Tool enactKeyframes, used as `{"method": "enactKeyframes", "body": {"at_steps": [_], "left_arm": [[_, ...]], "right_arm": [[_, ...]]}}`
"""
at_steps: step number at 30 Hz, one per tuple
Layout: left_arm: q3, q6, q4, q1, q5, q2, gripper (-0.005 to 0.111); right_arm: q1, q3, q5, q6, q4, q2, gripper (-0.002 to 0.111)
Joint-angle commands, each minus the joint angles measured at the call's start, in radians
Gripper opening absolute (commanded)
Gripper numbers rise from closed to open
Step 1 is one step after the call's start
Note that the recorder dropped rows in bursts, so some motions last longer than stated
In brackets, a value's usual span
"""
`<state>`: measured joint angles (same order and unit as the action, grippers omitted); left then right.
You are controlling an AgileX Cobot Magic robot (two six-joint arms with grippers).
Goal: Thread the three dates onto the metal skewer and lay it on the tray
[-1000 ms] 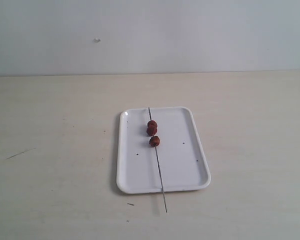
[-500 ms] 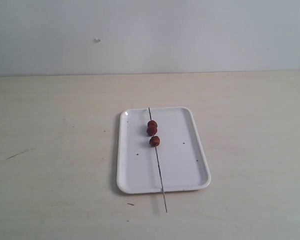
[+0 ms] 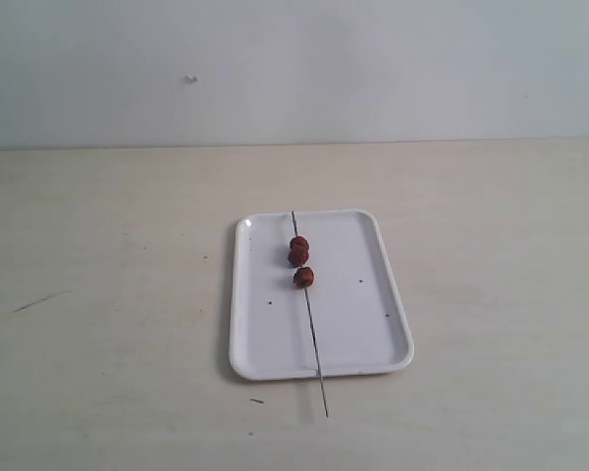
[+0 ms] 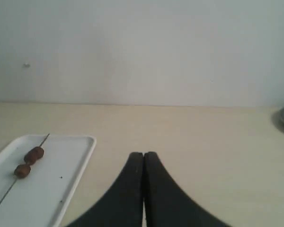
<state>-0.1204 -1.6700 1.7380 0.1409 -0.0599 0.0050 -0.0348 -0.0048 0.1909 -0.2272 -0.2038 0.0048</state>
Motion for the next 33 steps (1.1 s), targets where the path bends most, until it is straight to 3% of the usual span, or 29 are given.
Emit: {"method": "enactKeyframes", "body": {"at_steps": [1, 22, 25, 27, 28, 33], "left_arm": [[0.003, 0.004, 0.006, -0.002, -0.003, -0.005, 0.0], [0.003, 0.009, 0.006, -0.002, -0.008, -0.005, 0.0], [0.005, 0.239, -0.024, -0.002, -0.018, -0.005, 0.0], [0.014, 0.469, -0.173, -0.002, -0.029, -0.005, 0.0], [0.021, 0.586, -0.282, -0.002, -0.024, -0.005, 0.0], [0.092, 1.428, -1.098, -0.002, -0.014, -0.005, 0.0]], "right_arm": [[0.003, 0.005, 0.034, -0.009, -0.017, -0.005, 0.0], [0.003, 0.005, 0.097, -0.005, -0.012, -0.005, 0.0], [0.003, 0.005, 0.097, -0.005, -0.012, -0.005, 0.0], [0.003, 0.005, 0.097, -0.003, -0.012, -0.005, 0.0], [0.003, 0.005, 0.097, -0.003, -0.012, -0.005, 0.0], [0.003, 0.005, 0.097, -0.005, -0.012, -0.005, 0.0]]}}
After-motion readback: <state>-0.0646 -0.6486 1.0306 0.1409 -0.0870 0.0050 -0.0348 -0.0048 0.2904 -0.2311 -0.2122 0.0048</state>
